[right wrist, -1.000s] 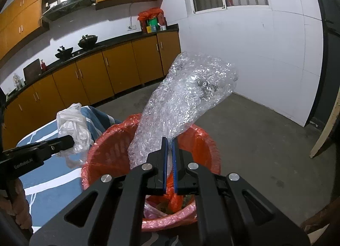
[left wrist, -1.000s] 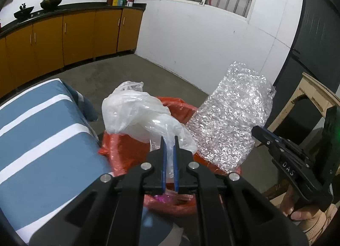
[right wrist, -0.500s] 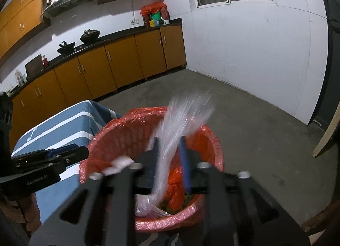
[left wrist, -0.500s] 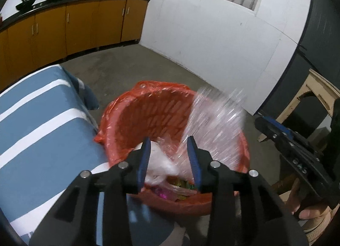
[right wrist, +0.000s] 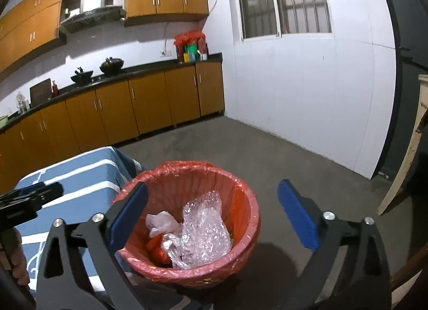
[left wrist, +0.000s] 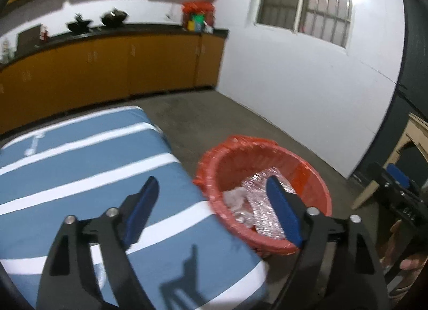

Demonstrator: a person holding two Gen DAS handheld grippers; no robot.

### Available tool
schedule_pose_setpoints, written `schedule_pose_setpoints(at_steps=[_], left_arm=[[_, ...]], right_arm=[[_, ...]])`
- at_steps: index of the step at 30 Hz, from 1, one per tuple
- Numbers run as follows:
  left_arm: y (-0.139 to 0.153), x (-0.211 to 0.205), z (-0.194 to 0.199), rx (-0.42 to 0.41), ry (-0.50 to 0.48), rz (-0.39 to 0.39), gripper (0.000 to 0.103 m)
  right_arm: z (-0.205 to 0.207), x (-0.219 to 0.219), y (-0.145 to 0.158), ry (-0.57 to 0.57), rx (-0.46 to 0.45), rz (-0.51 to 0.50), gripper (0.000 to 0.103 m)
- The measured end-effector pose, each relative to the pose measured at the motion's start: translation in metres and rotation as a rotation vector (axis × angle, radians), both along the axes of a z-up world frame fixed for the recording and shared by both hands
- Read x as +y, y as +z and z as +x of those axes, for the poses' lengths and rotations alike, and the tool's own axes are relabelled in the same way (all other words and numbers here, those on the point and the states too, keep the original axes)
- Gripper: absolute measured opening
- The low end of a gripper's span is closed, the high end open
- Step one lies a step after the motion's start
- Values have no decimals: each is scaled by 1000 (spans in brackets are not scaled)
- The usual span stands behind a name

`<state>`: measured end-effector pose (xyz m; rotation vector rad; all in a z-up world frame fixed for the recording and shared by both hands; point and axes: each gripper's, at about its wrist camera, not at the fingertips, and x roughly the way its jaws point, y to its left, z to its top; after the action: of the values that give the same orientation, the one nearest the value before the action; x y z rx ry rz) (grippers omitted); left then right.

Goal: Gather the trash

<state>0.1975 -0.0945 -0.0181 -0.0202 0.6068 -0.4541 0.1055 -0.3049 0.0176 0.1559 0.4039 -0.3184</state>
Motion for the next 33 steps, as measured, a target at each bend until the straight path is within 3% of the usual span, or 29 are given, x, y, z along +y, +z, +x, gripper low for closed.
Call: schedule_pose_setpoints(at_steps=[6,14,23,33], left_arm=[[20,38,-40,-96,118,31,99],[34,72,-84,-141,221,43,99],[44,94,-130,-194,310,65,99],[40,106,-164,-184,341,74,99]], right_arm=[[-18,23,15,9,-26,-14,101],[-38,62,25,-72,-27,-120,101],[-61,87,25,9,-23,-79,101],[-75,109,21,66,-13,-87,101]])
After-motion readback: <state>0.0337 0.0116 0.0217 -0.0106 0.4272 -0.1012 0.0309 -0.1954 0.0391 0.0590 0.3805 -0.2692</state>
